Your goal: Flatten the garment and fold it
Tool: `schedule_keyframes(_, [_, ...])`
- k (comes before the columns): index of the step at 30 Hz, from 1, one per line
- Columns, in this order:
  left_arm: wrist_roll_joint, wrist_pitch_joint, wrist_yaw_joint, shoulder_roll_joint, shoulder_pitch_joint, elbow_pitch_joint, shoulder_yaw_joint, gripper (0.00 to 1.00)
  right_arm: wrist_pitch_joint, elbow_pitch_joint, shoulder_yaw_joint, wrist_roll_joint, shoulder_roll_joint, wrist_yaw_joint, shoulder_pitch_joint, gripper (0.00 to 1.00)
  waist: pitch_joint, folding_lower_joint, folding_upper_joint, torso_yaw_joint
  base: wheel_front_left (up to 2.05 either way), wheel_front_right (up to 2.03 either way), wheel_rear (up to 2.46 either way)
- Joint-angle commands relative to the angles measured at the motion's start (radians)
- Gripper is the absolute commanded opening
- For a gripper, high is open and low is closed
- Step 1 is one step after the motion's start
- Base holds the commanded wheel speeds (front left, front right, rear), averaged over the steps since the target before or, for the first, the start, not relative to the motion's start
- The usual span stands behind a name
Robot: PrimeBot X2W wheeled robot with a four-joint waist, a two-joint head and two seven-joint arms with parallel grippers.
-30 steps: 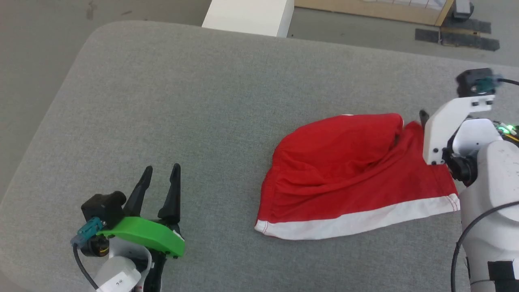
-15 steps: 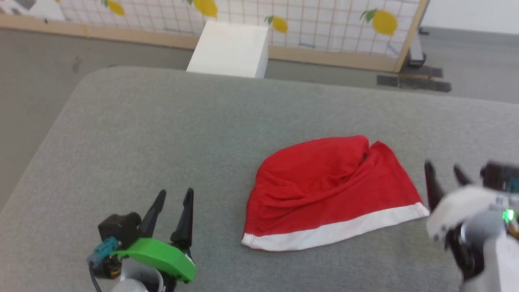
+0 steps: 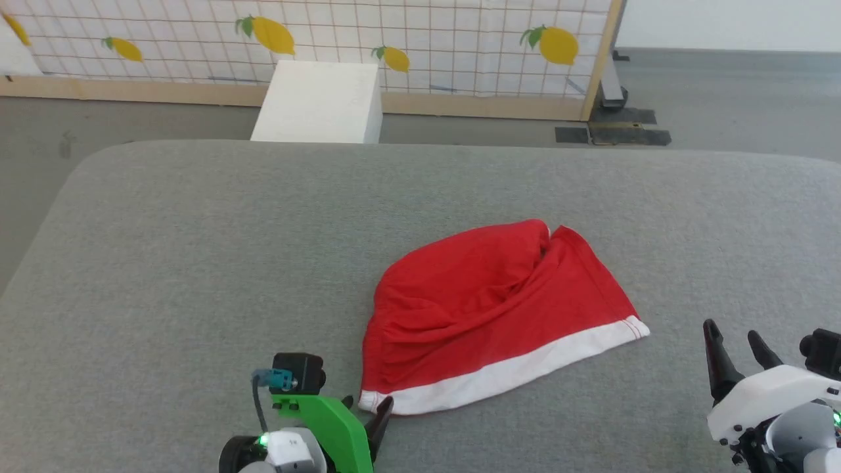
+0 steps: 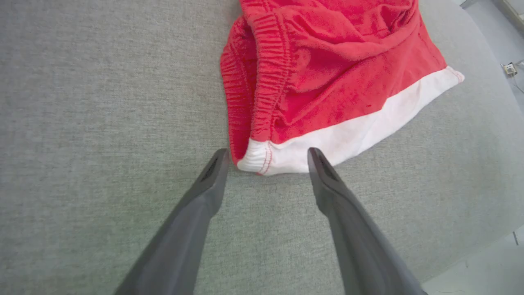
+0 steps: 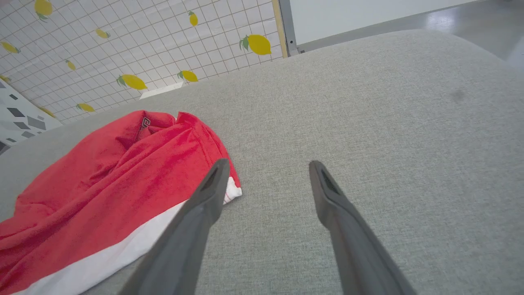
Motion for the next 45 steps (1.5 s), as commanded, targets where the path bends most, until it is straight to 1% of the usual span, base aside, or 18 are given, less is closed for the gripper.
schedule_keyframes(1, [-0.006,0.021,0.010,0.010,-0.020,0.005,-0.005,1.00,-0.003,-0.010,0.001,0.008,0.000,-0.002,-0.014,1.00,0.018,0.0000,0.0000,-0.021,0.00,0.00,0.00])
schedule_keyframes(6, [-0.014,0.029,0.012,0.011,-0.025,0.005,-0.005,1.00,-0.007,-0.010,0.004,0.016,0.000,-0.002,-0.015,1.00,0.034,0.0000,0.0000,-0.031,0.00,0.00,0.00])
schedule_keyframes(7, [-0.015,0.032,0.012,0.011,-0.026,0.006,-0.006,0.96,-0.009,-0.010,0.003,0.015,0.000,-0.002,-0.015,1.00,0.037,0.0000,0.0000,-0.030,0.00,0.00,0.00])
schedule_keyframes(8, [-0.018,0.036,0.010,0.010,-0.029,0.007,-0.008,0.49,-0.009,-0.010,0.001,0.014,0.000,-0.002,-0.015,1.00,0.039,0.0000,0.0000,-0.029,0.00,0.00,0.00])
schedule_keyframes(9, [-0.021,0.038,0.008,0.008,-0.030,0.007,-0.009,0.09,-0.010,-0.010,0.000,0.014,0.000,-0.002,-0.015,1.00,0.041,0.0000,0.0000,-0.028,0.00,0.00,0.00])
schedule_keyframes(10, [-0.025,0.044,0.006,0.007,-0.031,0.007,-0.011,0.00,-0.010,-0.011,-0.002,0.014,0.000,-0.002,-0.015,1.00,0.043,0.0000,0.0000,-0.026,0.00,0.00,0.00])
schedule_keyframes(16, [-0.036,0.062,0.003,0.006,-0.030,-0.003,-0.020,0.00,-0.006,-0.015,0.011,-0.001,0.000,-0.002,-0.031,1.00,0.047,0.0000,0.0000,-0.014,0.00,0.00,0.00])
schedule_keyframes(19, [-0.037,0.058,0.004,0.010,-0.026,-0.018,-0.018,0.00,0.024,-0.019,0.035,-0.035,0.000,-0.002,-0.055,1.00,0.051,0.0000,0.0000,-0.010,0.00,0.00,0.00])
schedule_keyframes(21, [-0.038,0.053,0.007,0.015,-0.024,-0.033,-0.013,0.00,0.077,-0.013,0.058,-0.072,0.000,-0.002,-0.085,1.00,0.056,0.0000,0.0000,-0.010,0.00,0.00,0.00])
schedule_keyframes(24, [-0.038,0.048,0.010,0.023,-0.023,-0.061,-0.007,0.00,0.204,0.015,0.099,-0.147,0.000,-0.002,-0.146,1.00,0.068,0.0000,0.0000,-0.004,0.00,0.00,0.00])
schedule_keyframes(28, [-0.038,0.049,0.013,0.029,-0.025,-0.093,-0.004,0.00,0.358,0.073,0.106,-0.252,0.000,-0.002,-0.215,1.00,0.087,0.0000,0.0000,0.013,0.00,0.00,0.00])
schedule_keyframes(29, [-0.039,0.050,0.014,0.030,-0.027,-0.100,-0.005,0.00,0.379,0.084,0.106,-0.264,0.000,-0.002,-0.233,1.00,0.094,0.0000,0.0000,0.019,0.00,0.00,0.00])
schedule_keyframes(33, [-0.043,0.052,0.016,0.030,-0.032,-0.118,-0.004,0.00,0.420,0.134,0.099,-0.314,0.000,-0.002,-0.270,1.00,0.113,0.0000,0.0000,0.038,0.00,0.00,0.00])
schedule_keyframes(37, [-0.047,0.052,0.013,0.026,-0.038,-0.127,-0.008,0.00,0.438,0.185,0.079,-0.360,0.000,-0.002,-0.284,1.00,0.134,0.0000,0.0000,0.059,0.00,0.00,0.00])
schedule_keyframes(42, [-0.053,0.051,0.009,0.023,-0.043,-0.128,-0.011,0.00,0.436,0.229,0.073,-0.360,0.000,-0.002,-0.292,1.00,0.149,0.0000,0.0000,0.072,0.00,0.00,0.00])
schedule_keyframes(43, [-0.053,0.049,0.008,0.023,-0.044,-0.128,-0.011,0.00,0.435,0.237,0.074,-0.357,0.000,-0.002,-0.295,0.53,0.152,0.0000,0.0000,0.072,0.00,0.00,0.00])
schedule_keyframes(44, [-0.054,0.048,0.008,0.024,-0.044,-0.128,-0.011,0.00,0.432,0.241,0.076,-0.355,0.000,-0.002,-0.297,0.28,0.153,0.0000,0.0000,0.072,0.00,0.00,0.00])
schedule_keyframes(45, [-0.055,0.046,0.008,0.024,-0.044,-0.127,-0.010,0.00,0.428,0.246,0.081,-0.352,0.000,-0.002,-0.300,0.00,0.153,0.0000,0.0000,0.072,0.00,0.00,0.00])
